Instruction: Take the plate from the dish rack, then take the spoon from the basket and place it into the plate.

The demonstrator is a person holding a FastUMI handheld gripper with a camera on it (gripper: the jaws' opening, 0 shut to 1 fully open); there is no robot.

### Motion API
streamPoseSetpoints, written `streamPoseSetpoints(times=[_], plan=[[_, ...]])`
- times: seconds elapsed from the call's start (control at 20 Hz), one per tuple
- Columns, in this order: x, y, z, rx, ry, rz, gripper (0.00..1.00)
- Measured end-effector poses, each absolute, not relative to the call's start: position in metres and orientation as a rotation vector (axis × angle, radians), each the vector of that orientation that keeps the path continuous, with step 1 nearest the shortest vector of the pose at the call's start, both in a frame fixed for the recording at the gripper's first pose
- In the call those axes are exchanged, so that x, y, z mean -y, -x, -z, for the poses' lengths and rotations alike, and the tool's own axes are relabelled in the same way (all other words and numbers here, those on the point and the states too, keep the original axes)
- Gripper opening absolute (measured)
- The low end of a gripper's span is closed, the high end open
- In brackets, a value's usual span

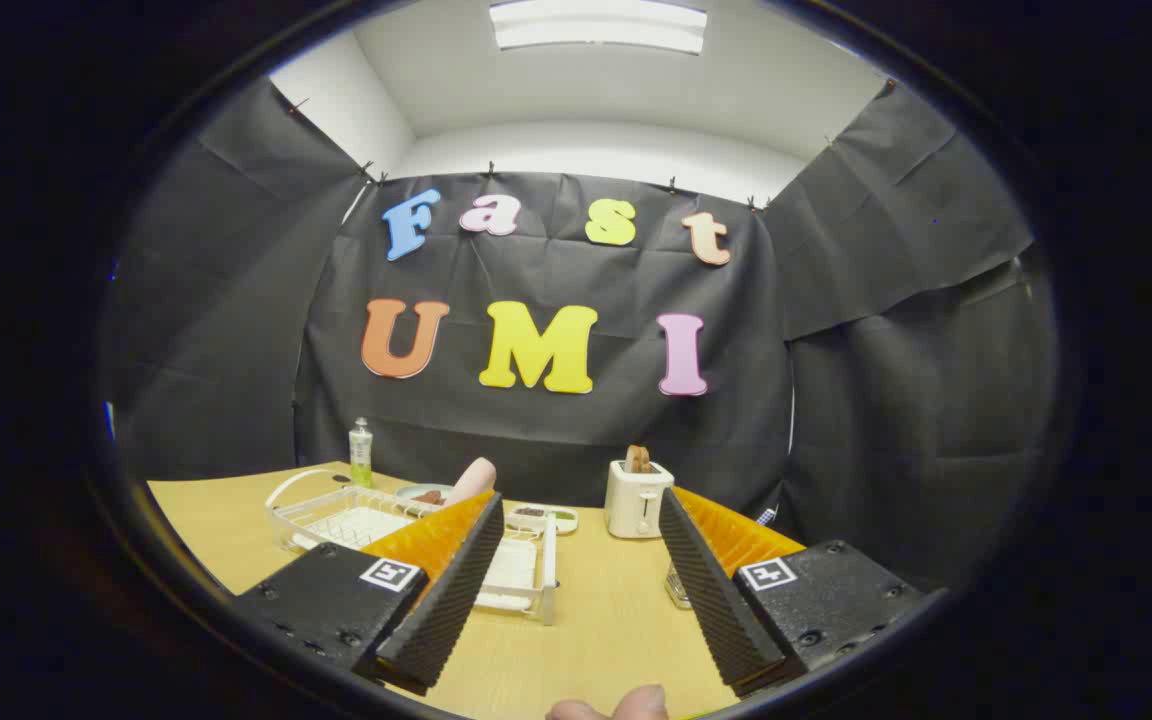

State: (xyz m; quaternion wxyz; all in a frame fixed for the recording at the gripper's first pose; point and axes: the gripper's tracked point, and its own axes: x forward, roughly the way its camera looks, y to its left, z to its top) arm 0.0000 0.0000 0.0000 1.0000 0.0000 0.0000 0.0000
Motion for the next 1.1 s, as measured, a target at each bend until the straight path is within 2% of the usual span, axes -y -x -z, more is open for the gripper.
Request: streamPoseSetpoints(times=[1.1], plan=[[-0.009, -0.006, 0.008, -0.051, -0.042, -0.038, 1.00]])
